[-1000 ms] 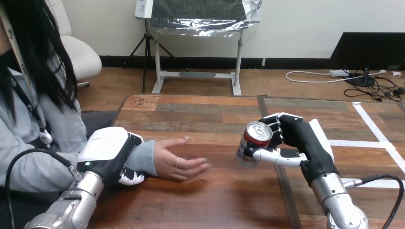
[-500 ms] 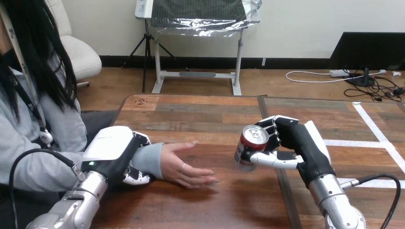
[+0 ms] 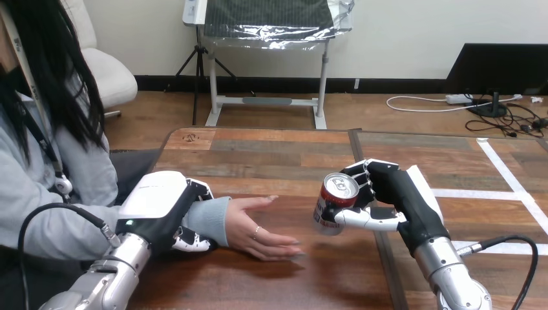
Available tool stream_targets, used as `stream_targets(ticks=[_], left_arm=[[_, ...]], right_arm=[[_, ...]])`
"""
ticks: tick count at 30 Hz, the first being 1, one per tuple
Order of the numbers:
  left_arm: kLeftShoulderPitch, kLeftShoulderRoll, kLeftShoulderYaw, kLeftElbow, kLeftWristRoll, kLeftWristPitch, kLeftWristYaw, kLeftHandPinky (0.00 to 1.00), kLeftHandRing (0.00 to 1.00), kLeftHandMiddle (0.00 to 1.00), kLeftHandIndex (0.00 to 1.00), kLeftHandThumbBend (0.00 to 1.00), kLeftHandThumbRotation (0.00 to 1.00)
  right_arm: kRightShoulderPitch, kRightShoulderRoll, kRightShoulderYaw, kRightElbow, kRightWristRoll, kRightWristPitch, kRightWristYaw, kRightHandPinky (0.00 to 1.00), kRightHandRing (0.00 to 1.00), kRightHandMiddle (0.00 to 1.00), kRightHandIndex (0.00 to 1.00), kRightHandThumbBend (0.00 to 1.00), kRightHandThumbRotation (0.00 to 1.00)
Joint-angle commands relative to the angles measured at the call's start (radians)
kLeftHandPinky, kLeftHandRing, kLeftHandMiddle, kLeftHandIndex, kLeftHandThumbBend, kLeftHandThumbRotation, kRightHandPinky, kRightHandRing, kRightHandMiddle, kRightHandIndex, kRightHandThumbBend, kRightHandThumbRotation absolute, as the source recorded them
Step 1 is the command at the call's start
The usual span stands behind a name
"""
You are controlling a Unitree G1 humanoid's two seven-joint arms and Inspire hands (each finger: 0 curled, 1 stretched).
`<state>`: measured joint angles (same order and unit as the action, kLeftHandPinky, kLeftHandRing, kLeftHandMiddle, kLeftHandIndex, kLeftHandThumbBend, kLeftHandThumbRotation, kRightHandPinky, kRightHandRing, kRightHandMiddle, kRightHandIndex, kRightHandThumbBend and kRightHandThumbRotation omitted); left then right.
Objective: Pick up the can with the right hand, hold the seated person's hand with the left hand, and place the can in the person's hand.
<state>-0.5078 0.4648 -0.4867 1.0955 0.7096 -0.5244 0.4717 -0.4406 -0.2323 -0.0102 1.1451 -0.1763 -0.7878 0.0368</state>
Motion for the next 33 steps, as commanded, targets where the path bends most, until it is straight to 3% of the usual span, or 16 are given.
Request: stream_targets(ticks=[1, 21, 29, 33], left_arm=[[-0.018, -0.002, 0.023, -0.060, -0.020, -0.013, 0.005, 0.38, 0.41, 0.45, 0.47, 0.84, 0.00], [0.017, 0.006, 0.044, -0.161, -0.017, 0.007, -0.022, 0.39, 0.41, 0.45, 0.46, 0.84, 0.00], [0.031, 0.008, 0.058, -0.203, -0.022, 0.015, -0.043, 0.39, 0.41, 0.45, 0.46, 0.85, 0.00], [0.039, 0.008, 0.065, -0.222, -0.023, 0.015, -0.046, 0.39, 0.41, 0.44, 0.46, 0.85, 0.00]], right_arm=[[-0.104, 0.017, -0.003, -0.012, 0.017, -0.030, 0.000, 0.42, 0.45, 0.52, 0.53, 0.74, 0.00], [-0.095, 0.052, -0.002, -0.014, 0.025, -0.015, 0.028, 0.42, 0.46, 0.51, 0.52, 0.75, 0.00], [-0.096, 0.045, 0.027, -0.025, -0.036, -0.012, -0.039, 0.43, 0.45, 0.50, 0.52, 0.77, 0.00], [-0.099, 0.052, 0.022, -0.016, -0.027, -0.033, -0.028, 0.43, 0.45, 0.50, 0.52, 0.78, 0.00]])
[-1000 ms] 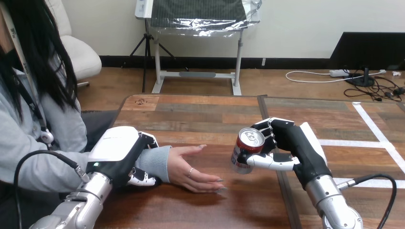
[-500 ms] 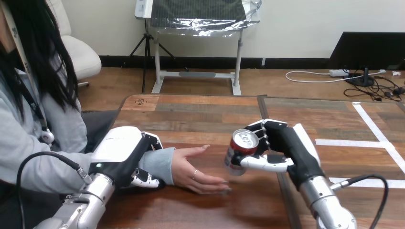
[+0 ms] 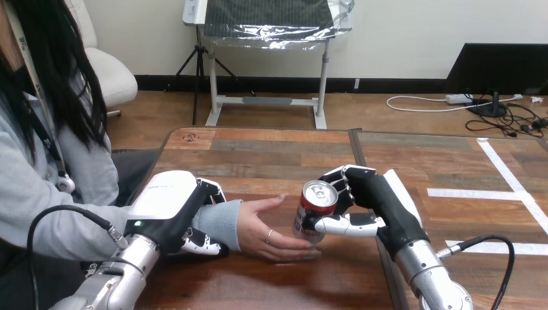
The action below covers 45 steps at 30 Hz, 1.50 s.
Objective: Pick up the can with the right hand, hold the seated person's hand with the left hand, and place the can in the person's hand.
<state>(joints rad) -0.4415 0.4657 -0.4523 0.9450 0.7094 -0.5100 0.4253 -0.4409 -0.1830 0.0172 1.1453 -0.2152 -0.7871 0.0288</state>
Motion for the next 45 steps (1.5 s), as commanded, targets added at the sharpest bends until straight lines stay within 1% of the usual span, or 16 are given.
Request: stream_targets(ticks=[1, 3, 6, 9, 12, 18, 21, 24, 30, 33, 36, 39, 42, 45], left_arm=[[-0.025, 0.007, 0.033, -0.078, -0.024, 0.001, -0.002, 0.39, 0.41, 0.44, 0.46, 0.85, 0.00], [-0.021, 0.007, 0.036, -0.088, -0.025, 0.003, -0.006, 0.39, 0.41, 0.44, 0.46, 0.86, 0.00], [-0.019, 0.010, 0.033, -0.096, -0.014, -0.002, 0.009, 0.39, 0.40, 0.44, 0.46, 0.86, 0.00], [-0.014, 0.009, 0.041, -0.110, -0.027, 0.000, -0.010, 0.39, 0.40, 0.44, 0.45, 0.86, 0.00], [-0.010, 0.010, 0.042, -0.124, -0.027, 0.005, -0.015, 0.39, 0.40, 0.44, 0.45, 0.86, 0.00], [-0.001, 0.009, 0.052, -0.149, -0.033, 0.003, -0.027, 0.39, 0.40, 0.44, 0.45, 0.86, 0.00], [0.003, 0.010, 0.056, -0.160, -0.035, 0.001, -0.036, 0.39, 0.40, 0.44, 0.45, 0.86, 0.00], [0.007, 0.011, 0.059, -0.171, -0.030, 0.000, -0.035, 0.38, 0.40, 0.44, 0.45, 0.86, 0.00], [0.017, 0.010, 0.068, -0.198, -0.032, 0.010, -0.054, 0.38, 0.39, 0.44, 0.45, 0.85, 0.00], [0.019, 0.006, 0.074, -0.198, -0.035, -0.001, -0.045, 0.37, 0.39, 0.43, 0.45, 0.86, 0.00], [0.021, 0.007, 0.074, -0.210, -0.033, 0.010, -0.057, 0.37, 0.39, 0.43, 0.45, 0.86, 0.00], [0.022, 0.006, 0.075, -0.210, -0.030, 0.003, -0.046, 0.36, 0.38, 0.43, 0.44, 0.87, 0.00], [0.025, 0.007, 0.077, -0.220, -0.033, 0.006, -0.053, 0.36, 0.38, 0.42, 0.44, 0.88, 0.00], [0.027, 0.007, 0.078, -0.225, -0.033, 0.007, -0.055, 0.35, 0.37, 0.42, 0.44, 0.88, 0.00]], right_arm=[[-0.099, 0.004, -0.003, -0.017, 0.011, -0.030, -0.020, 0.42, 0.45, 0.50, 0.52, 0.78, 0.00], [-0.099, 0.004, 0.001, -0.018, 0.008, -0.024, -0.023, 0.42, 0.45, 0.50, 0.52, 0.78, 0.00], [-0.100, 0.005, 0.005, -0.018, 0.007, -0.038, -0.020, 0.42, 0.44, 0.50, 0.52, 0.77, 0.00], [-0.101, 0.016, -0.001, -0.019, 0.027, -0.034, -0.001, 0.42, 0.44, 0.50, 0.52, 0.77, 0.00], [-0.099, 0.020, 0.002, -0.030, 0.030, -0.025, 0.008, 0.42, 0.44, 0.50, 0.52, 0.77, 0.00], [-0.097, 0.030, -0.001, -0.032, 0.047, -0.025, 0.028, 0.41, 0.44, 0.50, 0.52, 0.76, 0.00], [-0.095, 0.036, -0.001, -0.040, 0.055, -0.012, 0.037, 0.41, 0.44, 0.50, 0.52, 0.76, 0.00], [-0.093, 0.038, 0.005, -0.046, 0.042, -0.011, 0.018, 0.41, 0.44, 0.50, 0.52, 0.76, 0.00], [-0.089, 0.047, 0.003, -0.046, 0.049, -0.020, 0.028, 0.40, 0.43, 0.49, 0.52, 0.76, 0.00], [-0.087, 0.048, 0.006, -0.051, 0.043, -0.018, 0.023, 0.40, 0.43, 0.49, 0.52, 0.77, 0.00], [-0.085, 0.054, 0.003, -0.051, 0.053, -0.019, 0.036, 0.40, 0.43, 0.49, 0.52, 0.76, 0.00], [-0.084, 0.055, 0.006, -0.052, 0.047, -0.020, 0.033, 0.40, 0.43, 0.49, 0.52, 0.76, 0.00], [-0.083, 0.057, 0.009, -0.056, 0.043, -0.018, 0.029, 0.40, 0.43, 0.49, 0.52, 0.76, 0.00], [-0.082, 0.061, 0.008, -0.057, 0.046, -0.018, 0.036, 0.39, 0.43, 0.49, 0.52, 0.76, 0.00]])
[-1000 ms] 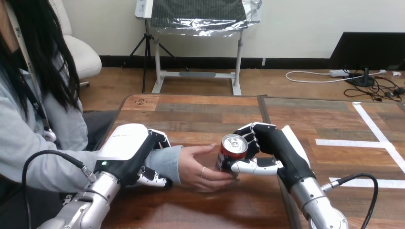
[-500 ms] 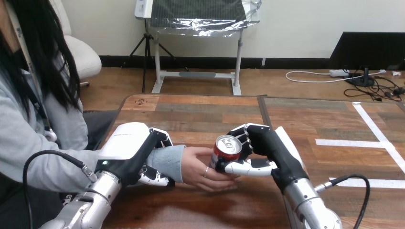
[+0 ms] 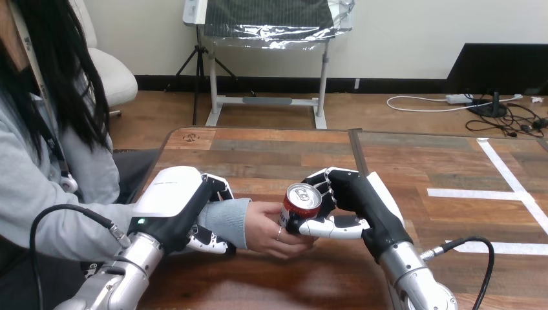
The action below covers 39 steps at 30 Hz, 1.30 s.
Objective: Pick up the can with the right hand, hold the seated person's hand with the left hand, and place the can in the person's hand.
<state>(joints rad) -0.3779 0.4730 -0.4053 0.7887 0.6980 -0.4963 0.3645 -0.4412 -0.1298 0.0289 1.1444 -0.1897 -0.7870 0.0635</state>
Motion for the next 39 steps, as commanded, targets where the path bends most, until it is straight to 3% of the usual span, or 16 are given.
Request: stream_targets(ticks=[1, 39], left_arm=[[-0.035, -0.001, 0.032, -0.070, -0.021, -0.007, 0.008, 0.35, 0.37, 0.42, 0.44, 0.88, 0.00], [-0.047, -0.019, 0.035, -0.032, -0.006, -0.019, 0.033, 0.34, 0.37, 0.42, 0.44, 0.89, 0.00]], right_arm=[[-0.082, 0.009, -0.002, -0.058, 0.018, -0.015, -0.002, 0.39, 0.43, 0.49, 0.52, 0.75, 0.00], [-0.079, 0.033, 0.001, -0.071, 0.020, 0.003, -0.007, 0.39, 0.43, 0.49, 0.52, 0.75, 0.00]])
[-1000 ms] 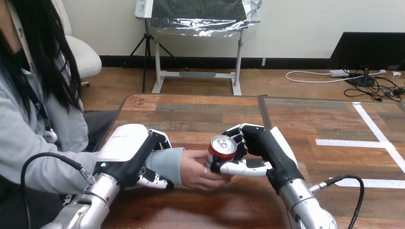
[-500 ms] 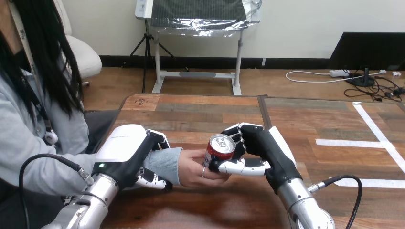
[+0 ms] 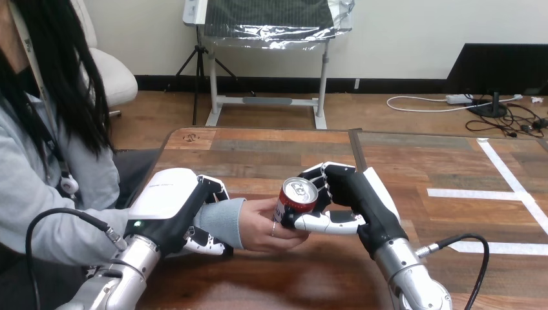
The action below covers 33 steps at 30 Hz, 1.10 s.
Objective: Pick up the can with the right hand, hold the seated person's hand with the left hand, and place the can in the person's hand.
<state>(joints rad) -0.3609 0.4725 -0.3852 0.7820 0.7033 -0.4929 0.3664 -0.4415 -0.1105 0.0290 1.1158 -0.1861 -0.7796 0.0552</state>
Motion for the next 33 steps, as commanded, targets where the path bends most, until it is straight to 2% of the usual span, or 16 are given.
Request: stream_targets(ticks=[1, 17, 21, 27, 33], left_arm=[[-0.064, -0.018, 0.015, -0.026, -0.012, -0.022, 0.029, 0.34, 0.37, 0.42, 0.44, 0.89, 0.00], [-0.059, -0.017, 0.015, -0.016, -0.009, -0.010, 0.027, 0.37, 0.40, 0.44, 0.46, 0.88, 0.00], [-0.057, -0.018, 0.015, -0.012, -0.009, -0.008, 0.027, 0.38, 0.41, 0.46, 0.48, 0.89, 0.01], [-0.055, -0.019, 0.017, -0.004, -0.018, -0.018, 0.025, 0.44, 0.47, 0.52, 0.55, 0.91, 0.05], [-0.057, -0.015, 0.010, 0.012, -0.010, -0.020, 0.027, 0.52, 0.56, 0.62, 0.66, 0.95, 0.11]], right_arm=[[-0.079, 0.013, 0.001, -0.043, 0.015, -0.004, 0.000, 0.39, 0.43, 0.49, 0.52, 0.75, 0.00], [-0.090, -0.003, -0.001, -0.027, 0.024, -0.009, 0.011, 0.39, 0.43, 0.49, 0.53, 0.75, 0.00], [-0.093, -0.009, -0.001, -0.026, 0.022, 0.004, 0.012, 0.38, 0.43, 0.52, 0.54, 0.76, 0.00], [-0.093, -0.023, 0.012, -0.029, 0.000, 0.006, 0.003, 0.46, 0.53, 0.61, 0.64, 0.80, 0.00], [-0.094, -0.032, 0.020, -0.026, -0.020, 0.006, -0.006, 0.65, 0.66, 0.72, 0.73, 0.85, 0.08]])
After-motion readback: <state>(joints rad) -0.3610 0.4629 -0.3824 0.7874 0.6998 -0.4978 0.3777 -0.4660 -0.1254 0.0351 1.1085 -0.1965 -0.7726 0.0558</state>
